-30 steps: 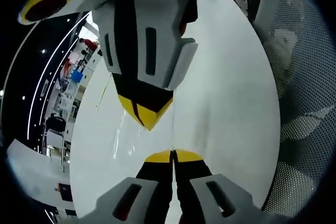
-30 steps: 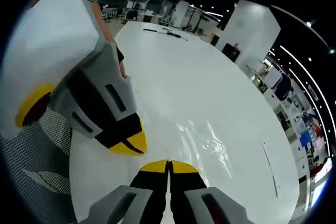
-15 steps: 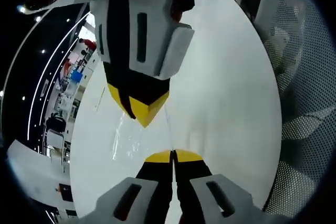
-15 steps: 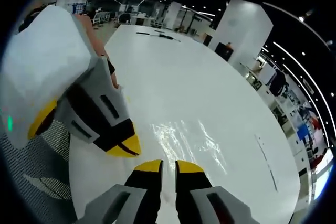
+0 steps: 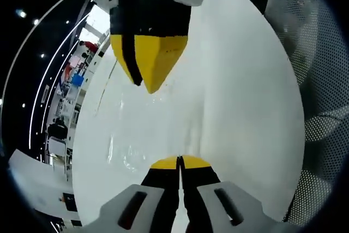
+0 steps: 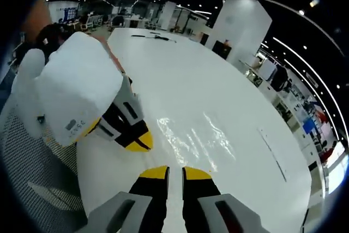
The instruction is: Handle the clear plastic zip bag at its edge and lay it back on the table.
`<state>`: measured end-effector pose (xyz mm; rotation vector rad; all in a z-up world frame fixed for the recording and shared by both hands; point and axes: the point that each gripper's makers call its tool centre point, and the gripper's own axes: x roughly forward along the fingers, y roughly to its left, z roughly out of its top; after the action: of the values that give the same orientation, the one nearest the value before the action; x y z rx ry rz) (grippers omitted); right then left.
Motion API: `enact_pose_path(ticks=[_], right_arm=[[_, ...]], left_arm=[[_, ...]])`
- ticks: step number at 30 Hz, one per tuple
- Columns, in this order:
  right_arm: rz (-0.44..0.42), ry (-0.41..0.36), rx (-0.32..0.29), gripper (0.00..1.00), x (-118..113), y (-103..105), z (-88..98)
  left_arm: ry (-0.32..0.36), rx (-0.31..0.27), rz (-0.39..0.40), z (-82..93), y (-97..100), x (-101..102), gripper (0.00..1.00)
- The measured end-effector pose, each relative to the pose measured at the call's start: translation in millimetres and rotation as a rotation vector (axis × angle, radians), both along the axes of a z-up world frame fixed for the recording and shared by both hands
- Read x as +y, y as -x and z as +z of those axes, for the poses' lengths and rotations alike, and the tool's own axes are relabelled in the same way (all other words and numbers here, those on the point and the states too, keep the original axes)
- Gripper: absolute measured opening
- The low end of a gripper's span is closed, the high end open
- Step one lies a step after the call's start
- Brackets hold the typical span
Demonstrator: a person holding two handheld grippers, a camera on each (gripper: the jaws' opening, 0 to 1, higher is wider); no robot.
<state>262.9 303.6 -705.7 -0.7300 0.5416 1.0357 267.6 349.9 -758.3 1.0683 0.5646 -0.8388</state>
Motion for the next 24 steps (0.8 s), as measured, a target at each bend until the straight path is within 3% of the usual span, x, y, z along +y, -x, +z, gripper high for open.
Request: enact_pose_path(ticks=[11, 24], right_arm=[[-0.048, 0.014, 0.038, 0.05, -21, 10, -8.3], [-0.084, -0.004, 0.059, 0.06, -21, 7, -15.2]], left_arm=[[0.018, 0.033, 0.005, -3.3, -5.5, 1, 0.00], [0.047, 0.077, 0.040, -3.4, 4.5, -1, 0.10]])
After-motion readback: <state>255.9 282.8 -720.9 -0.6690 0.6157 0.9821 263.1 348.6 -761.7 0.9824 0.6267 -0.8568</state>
